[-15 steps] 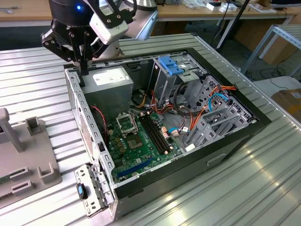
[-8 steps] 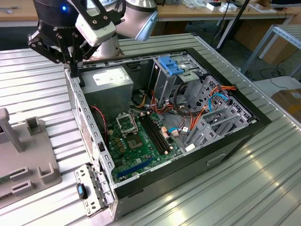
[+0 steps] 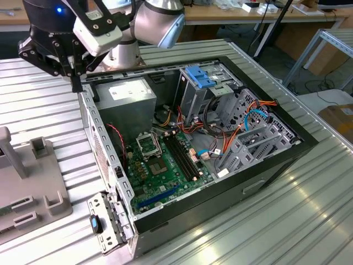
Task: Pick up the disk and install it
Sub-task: 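Reach for the disk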
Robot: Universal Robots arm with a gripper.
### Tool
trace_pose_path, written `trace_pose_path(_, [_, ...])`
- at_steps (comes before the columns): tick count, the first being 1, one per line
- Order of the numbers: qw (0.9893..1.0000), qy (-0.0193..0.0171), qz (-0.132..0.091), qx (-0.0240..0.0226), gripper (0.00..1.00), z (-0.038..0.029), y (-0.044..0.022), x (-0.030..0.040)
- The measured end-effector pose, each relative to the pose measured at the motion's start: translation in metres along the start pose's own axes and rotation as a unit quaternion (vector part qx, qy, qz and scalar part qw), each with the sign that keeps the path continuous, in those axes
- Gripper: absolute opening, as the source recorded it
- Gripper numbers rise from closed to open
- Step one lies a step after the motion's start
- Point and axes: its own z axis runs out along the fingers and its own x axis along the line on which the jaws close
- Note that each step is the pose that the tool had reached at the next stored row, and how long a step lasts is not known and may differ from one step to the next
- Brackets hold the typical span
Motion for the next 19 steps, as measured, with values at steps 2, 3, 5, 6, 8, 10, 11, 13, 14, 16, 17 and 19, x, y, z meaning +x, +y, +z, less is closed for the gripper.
trace_pose_path(2, [1.0000, 0.0000, 0.000, 0.0000, 0.11, 0.0000, -0.0003, 0.0042])
trace_pose_path(3, [1.0000, 0.0000, 0.000, 0.0000, 0.11, 0.0000, -0.0007, 0.0085])
trace_pose_path(5, [1.0000, -0.0001, 0.000, 0.0000, 0.11, -0.0001, -0.0012, 0.0160])
trace_pose_path(6, [1.0000, 0.0000, 0.000, 0.0000, 0.11, -0.0002, -0.0014, 0.0185])
trace_pose_path(8, [1.0000, 0.0000, 0.000, 0.0000, 0.11, -0.0002, -0.0019, 0.0252])
trace_pose_path(10, [1.0000, 0.0000, 0.000, 0.0000, 0.11, -0.0003, -0.0022, 0.0289])
trace_pose_path(11, [1.0000, 0.0000, 0.000, 0.0000, 0.11, -0.0003, -0.0023, 0.0308])
trace_pose_path(13, [1.0000, -0.0001, 0.000, -0.0001, 0.11, -0.0003, -0.0027, 0.0351])
trace_pose_path(14, [1.0000, 0.0000, 0.000, -0.0001, 0.11, -0.0003, -0.0028, 0.0374])
trace_pose_path(16, [1.0000, 0.0000, 0.000, 0.0000, 0.11, -0.0004, -0.0034, 0.0440])
trace_pose_path(17, [1.0000, 0.0000, 0.000, 0.0000, 0.11, -0.0004, -0.0035, 0.0458])
trace_pose_path(19, [1.0000, -0.0001, 0.000, 0.0000, 0.11, -0.0005, -0.0040, 0.0529])
